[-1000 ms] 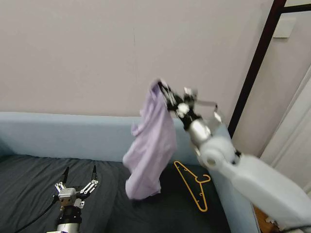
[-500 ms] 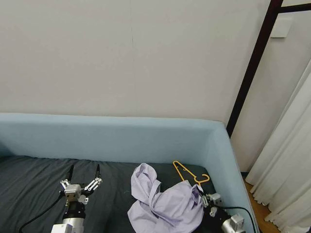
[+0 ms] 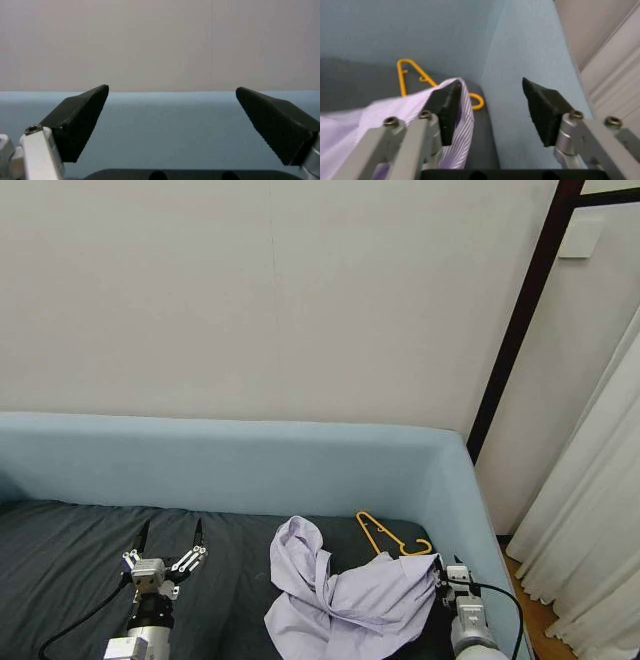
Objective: Pick up the clothes from the sofa and hang them on the clothes hanger.
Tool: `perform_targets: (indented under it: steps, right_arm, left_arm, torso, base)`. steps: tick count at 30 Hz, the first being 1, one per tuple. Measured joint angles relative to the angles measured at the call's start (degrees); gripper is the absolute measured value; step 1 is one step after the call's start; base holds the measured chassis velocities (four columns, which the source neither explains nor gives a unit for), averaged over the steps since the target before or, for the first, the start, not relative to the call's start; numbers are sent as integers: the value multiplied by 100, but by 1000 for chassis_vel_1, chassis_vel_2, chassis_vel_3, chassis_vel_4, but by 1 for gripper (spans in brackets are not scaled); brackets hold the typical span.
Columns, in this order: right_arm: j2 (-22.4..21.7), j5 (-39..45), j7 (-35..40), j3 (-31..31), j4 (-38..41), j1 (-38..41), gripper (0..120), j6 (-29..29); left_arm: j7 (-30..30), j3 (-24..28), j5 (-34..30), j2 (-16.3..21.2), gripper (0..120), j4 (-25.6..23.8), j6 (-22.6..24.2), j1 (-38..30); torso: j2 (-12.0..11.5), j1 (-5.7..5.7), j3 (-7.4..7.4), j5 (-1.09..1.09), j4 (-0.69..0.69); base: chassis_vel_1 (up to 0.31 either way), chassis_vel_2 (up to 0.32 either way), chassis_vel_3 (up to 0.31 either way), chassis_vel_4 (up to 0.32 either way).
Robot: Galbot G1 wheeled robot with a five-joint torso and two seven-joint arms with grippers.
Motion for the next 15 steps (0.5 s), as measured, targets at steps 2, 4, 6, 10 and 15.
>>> perform_targets:
  steps: [2,4,6,10,15]
  right_arm:
    - [20,1,57,-64,13,-56,58,-139]
    - [31,124,302,-125,100,-129,67,-757]
    - [-5,472,634,-137,272,-156,75,-1518]
    - [-185,959,745,-70,665,-256,89,-1946]
    - [-373,1064,-207,-54,1230,-553,100,-1019]
  left_arm:
    - [4,1,5,-1,100,6,0,-6]
    - [7,-1,7,0,100,7,-1,-8]
    - [8,-7,7,5,100,7,-1,-8]
    - [9,-18,7,8,100,11,-6,-6]
    - [10,-20,8,-24,100,23,-26,6]
  torso:
    - [0,0,0,1,-2]
    - [0,0,0,2,-2]
    - [0,0,0,2,-2]
    - [-1,0,0,1,0]
    - [0,0,0,0,-1]
  base:
    - [0,0,0,0]
    - [0,0,0,0]
    - [0,0,0,0]
    - [0,0,0,0]
    - [0,0,0,0]
